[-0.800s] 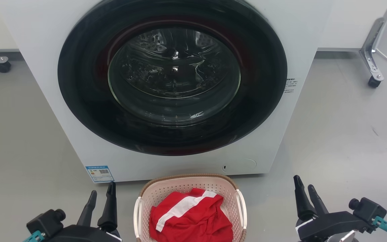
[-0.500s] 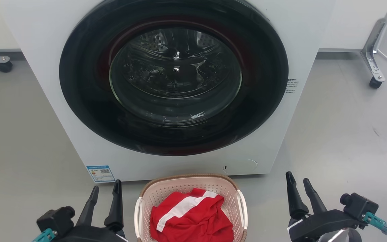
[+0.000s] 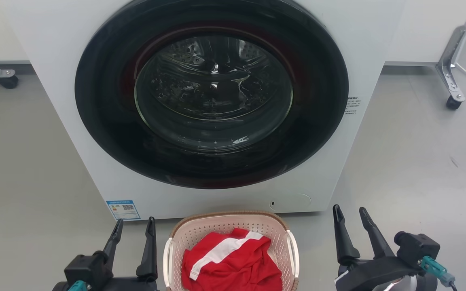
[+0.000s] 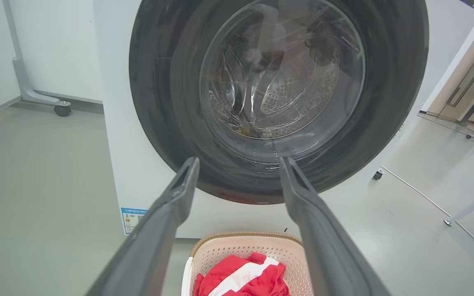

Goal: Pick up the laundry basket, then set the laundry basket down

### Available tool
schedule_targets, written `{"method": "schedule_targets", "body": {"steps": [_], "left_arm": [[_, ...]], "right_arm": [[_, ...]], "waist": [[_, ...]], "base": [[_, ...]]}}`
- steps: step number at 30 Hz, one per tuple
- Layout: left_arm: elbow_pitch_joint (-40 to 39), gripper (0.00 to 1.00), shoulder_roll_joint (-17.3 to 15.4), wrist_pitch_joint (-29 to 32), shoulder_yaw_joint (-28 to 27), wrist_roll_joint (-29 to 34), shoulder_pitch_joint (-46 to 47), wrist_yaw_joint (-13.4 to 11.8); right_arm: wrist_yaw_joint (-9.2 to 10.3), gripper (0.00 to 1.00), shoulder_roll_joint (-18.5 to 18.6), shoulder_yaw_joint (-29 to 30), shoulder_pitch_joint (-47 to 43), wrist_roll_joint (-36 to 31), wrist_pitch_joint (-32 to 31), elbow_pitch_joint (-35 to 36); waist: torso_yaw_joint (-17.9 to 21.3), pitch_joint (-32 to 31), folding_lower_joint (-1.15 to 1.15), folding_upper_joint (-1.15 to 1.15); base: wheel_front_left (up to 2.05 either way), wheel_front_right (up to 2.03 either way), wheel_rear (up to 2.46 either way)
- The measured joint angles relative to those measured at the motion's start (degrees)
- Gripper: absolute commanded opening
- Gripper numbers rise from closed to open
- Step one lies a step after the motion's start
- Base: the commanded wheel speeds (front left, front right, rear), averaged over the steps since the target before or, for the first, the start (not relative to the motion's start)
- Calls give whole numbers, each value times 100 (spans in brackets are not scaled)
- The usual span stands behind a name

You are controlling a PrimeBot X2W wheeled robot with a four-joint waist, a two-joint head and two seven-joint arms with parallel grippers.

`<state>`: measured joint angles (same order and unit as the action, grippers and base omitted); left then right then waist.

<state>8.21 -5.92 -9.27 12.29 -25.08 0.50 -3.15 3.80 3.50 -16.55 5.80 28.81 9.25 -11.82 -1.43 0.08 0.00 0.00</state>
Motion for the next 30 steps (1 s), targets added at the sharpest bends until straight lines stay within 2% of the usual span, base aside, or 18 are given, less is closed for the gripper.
{"method": "schedule_targets", "body": {"steps": [24,30], "left_arm": [[-359,100,8,-504,149,1792,-254,-356],[-365,100,11,-504,123,1842,-334,-390]], "right_arm": [[334,100,20,-335,-95,-2030,506,398],[334,100,19,-304,-168,-2105,523,415]], "waist": [[-31,-10,0,0],[-26,-1,0,0]], "base": [[0,0,0],[0,0,0]]}}
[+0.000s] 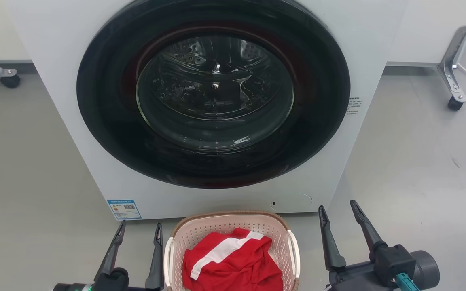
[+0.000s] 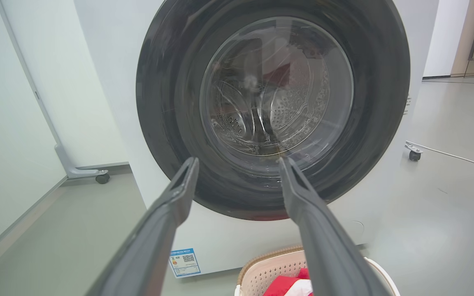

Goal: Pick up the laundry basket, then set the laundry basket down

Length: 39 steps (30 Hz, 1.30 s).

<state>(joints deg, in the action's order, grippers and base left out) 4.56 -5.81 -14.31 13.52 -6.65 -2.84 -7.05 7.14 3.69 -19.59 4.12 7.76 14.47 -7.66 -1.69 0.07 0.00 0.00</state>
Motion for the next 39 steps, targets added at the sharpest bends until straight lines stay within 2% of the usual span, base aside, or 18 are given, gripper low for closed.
{"method": "schedule_targets", "body": {"steps": [31,39], "left_arm": [[2,100,57,0,-94,-25,-2,0],[-33,100,68,0,-88,-25,66,56]], "right_arm": [[0,100,-21,122,-31,-19,5,79],[-4,100,-31,142,2,-29,7,164]], "waist": [[-7,105,0,0],[-26,382,0,0]], "base": [[0,0,0],[0,0,0]]}}
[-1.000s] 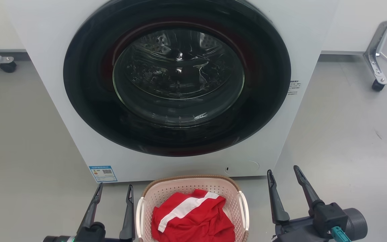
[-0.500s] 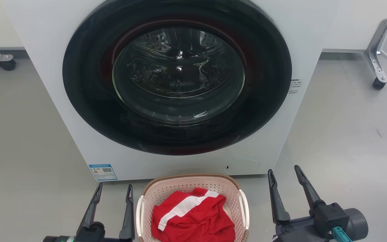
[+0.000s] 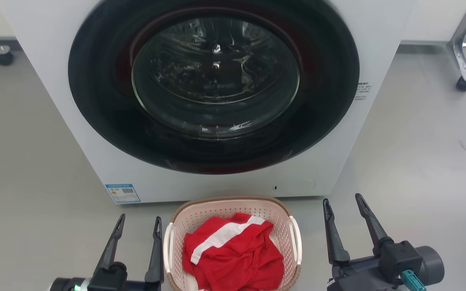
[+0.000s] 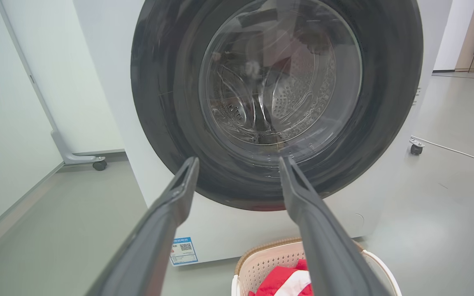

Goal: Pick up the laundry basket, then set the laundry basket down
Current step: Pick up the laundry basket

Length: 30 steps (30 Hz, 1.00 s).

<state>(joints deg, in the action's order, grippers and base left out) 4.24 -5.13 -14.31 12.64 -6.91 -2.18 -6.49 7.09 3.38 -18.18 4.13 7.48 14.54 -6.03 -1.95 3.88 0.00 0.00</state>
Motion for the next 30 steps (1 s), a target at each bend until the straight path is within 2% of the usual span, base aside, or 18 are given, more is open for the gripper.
{"method": "schedule_targets", "body": {"steps": [13,30], "left_arm": [[349,100,103,-2,64,-38,919,104],[1719,100,210,-18,100,-394,2207,310]], "right_arm": [[-167,100,15,112,719,4,1,-274],[-315,100,125,383,1997,31,15,-1392]], "waist": [[-75,895,-1,0],[-214,2318,-1,-1]], "base": [[0,0,0],[0,0,0]]}}
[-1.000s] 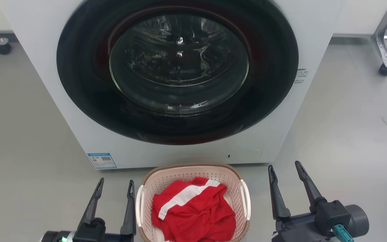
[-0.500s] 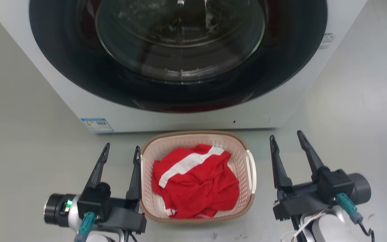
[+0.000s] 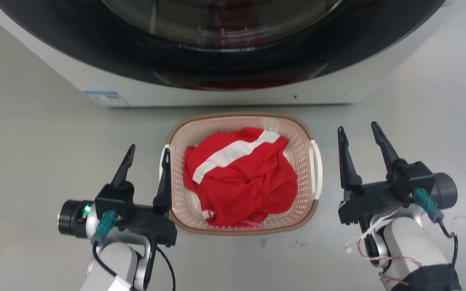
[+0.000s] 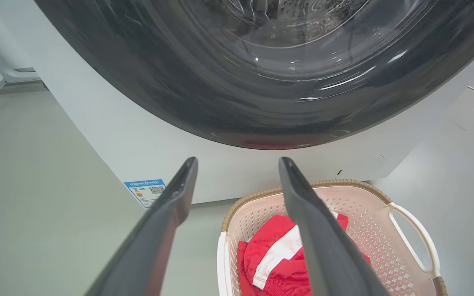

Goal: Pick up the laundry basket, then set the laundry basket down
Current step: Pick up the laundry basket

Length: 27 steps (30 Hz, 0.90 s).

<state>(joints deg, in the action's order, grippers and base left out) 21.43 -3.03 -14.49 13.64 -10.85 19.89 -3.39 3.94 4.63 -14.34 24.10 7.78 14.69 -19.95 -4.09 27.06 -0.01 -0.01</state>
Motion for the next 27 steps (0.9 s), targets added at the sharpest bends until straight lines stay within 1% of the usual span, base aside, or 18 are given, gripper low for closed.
{"method": "schedule_targets", "body": {"steps": [8,10,16,21,27], "left_arm": [[553,100,52,0,-5,-77,749,47],[691,100,64,0,-9,-185,939,90],[1252,100,89,0,11,-265,1349,97],[1707,100,114,0,30,-332,1523,146],[2157,100,119,0,93,-379,1613,246]], "right_arm": [[-24,100,1,70,628,32,-8,-546],[-24,100,1,83,806,55,-56,-720],[-16,100,-4,118,1167,85,-99,-1278],[8,100,-7,141,1233,188,-96,-1722],[9,100,-21,131,1376,287,-91,-2061]], "waist": [[-86,686,0,0],[-105,859,0,0],[-154,1329,0,-1],[-201,1595,0,0],[-258,1744,1,0]], "base": [[0,0,0],[0,0,0],[0,0,0],[0,0,0],[0,0,0]]}}
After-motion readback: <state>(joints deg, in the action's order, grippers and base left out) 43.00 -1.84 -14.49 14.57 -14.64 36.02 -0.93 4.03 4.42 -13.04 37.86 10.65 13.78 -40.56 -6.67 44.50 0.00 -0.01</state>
